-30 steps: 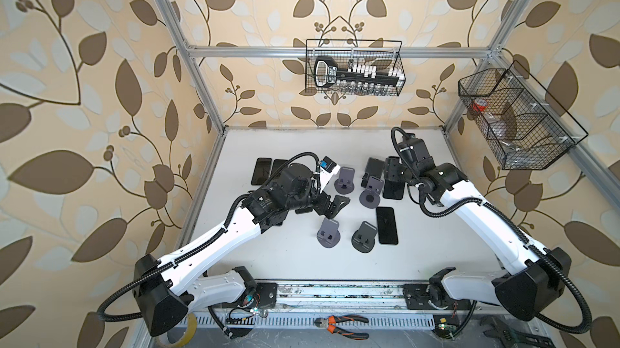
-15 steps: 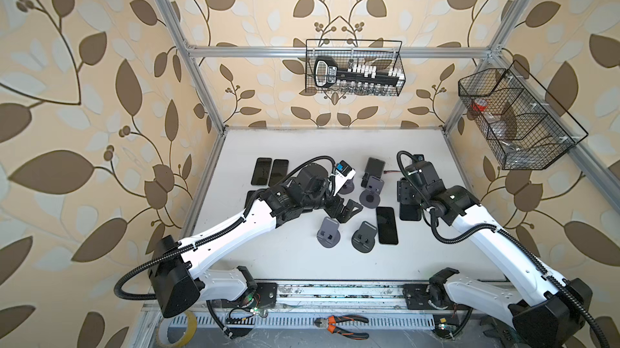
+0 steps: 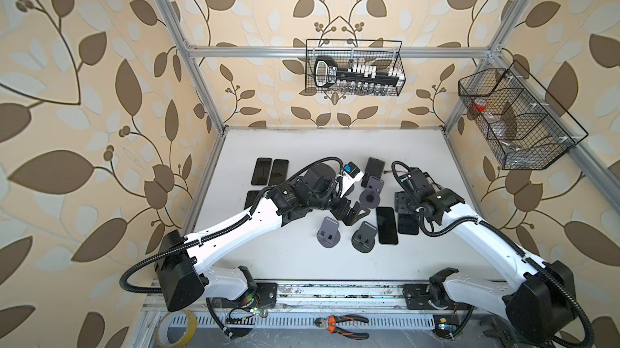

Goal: Remove the phone from the phone stand
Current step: Place the phone to the middle-right of the table.

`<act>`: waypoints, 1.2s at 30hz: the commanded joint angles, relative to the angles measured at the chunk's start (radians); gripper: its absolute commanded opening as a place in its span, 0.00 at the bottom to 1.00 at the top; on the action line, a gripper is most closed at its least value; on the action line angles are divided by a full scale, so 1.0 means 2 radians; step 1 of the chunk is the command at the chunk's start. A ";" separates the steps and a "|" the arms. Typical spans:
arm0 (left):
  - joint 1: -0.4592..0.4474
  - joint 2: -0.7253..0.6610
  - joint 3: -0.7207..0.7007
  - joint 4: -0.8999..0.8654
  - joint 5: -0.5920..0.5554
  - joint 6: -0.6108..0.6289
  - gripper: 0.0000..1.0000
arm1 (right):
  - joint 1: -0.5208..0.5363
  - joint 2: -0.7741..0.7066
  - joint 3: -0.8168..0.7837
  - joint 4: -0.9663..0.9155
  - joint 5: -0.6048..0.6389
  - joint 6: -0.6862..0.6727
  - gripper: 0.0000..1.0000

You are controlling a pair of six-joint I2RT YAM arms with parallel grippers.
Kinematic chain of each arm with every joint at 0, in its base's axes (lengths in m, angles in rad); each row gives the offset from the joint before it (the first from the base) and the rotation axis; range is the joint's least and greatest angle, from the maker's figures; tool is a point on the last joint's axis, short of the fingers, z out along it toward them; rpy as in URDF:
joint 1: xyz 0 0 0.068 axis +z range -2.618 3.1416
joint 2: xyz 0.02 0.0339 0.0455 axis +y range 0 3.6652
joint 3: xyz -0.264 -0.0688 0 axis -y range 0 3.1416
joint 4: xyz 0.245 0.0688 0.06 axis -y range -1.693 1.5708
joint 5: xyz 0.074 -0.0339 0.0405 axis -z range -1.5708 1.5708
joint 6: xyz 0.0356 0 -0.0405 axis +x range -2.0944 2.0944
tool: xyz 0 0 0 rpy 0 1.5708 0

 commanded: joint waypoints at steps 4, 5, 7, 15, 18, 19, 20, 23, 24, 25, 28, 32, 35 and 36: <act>-0.004 -0.009 0.011 0.011 0.014 -0.017 0.99 | -0.008 -0.005 -0.033 0.007 -0.030 0.026 0.53; -0.004 -0.011 0.009 0.012 0.013 -0.017 0.99 | -0.009 -0.006 -0.039 0.010 -0.030 0.025 0.53; -0.004 -0.013 0.008 0.012 0.012 -0.017 0.99 | -0.008 -0.006 -0.046 0.012 -0.028 0.023 0.53; -0.004 -0.016 0.006 0.010 0.008 -0.021 0.99 | -0.028 0.029 -0.056 0.039 -0.051 0.024 0.54; -0.004 -0.019 0.005 0.009 0.006 -0.021 0.99 | -0.030 0.043 -0.048 0.033 -0.045 0.022 0.54; -0.004 -0.020 0.005 0.010 0.006 -0.021 0.99 | -0.031 0.044 -0.048 0.033 -0.046 0.022 0.55; -0.004 -0.022 0.004 0.010 0.006 -0.020 0.99 | -0.033 0.045 -0.049 0.032 -0.046 0.021 0.55; -0.004 -0.025 0.000 0.009 0.003 -0.018 0.99 | -0.037 0.048 -0.050 0.031 -0.046 0.023 0.55; -0.004 -0.026 -0.001 0.009 0.002 -0.019 0.99 | -0.038 0.051 -0.051 0.030 -0.046 0.025 0.55; -0.004 -0.027 -0.002 0.009 0.003 -0.018 0.99 | -0.037 0.053 -0.051 0.028 -0.045 0.026 0.55; -0.004 -0.031 -0.007 0.011 0.003 -0.018 0.99 | -0.037 0.058 -0.049 0.020 -0.033 0.034 0.56; -0.004 -0.038 -0.010 0.009 0.001 -0.014 0.99 | -0.039 0.065 -0.047 0.021 -0.032 0.034 0.56; -0.004 -0.043 -0.011 0.007 -0.001 -0.011 0.99 | -0.041 0.085 -0.039 0.015 -0.028 0.032 0.57; -0.004 -0.044 -0.011 0.006 -0.002 -0.010 0.99 | -0.043 0.093 -0.035 0.012 -0.027 0.030 0.58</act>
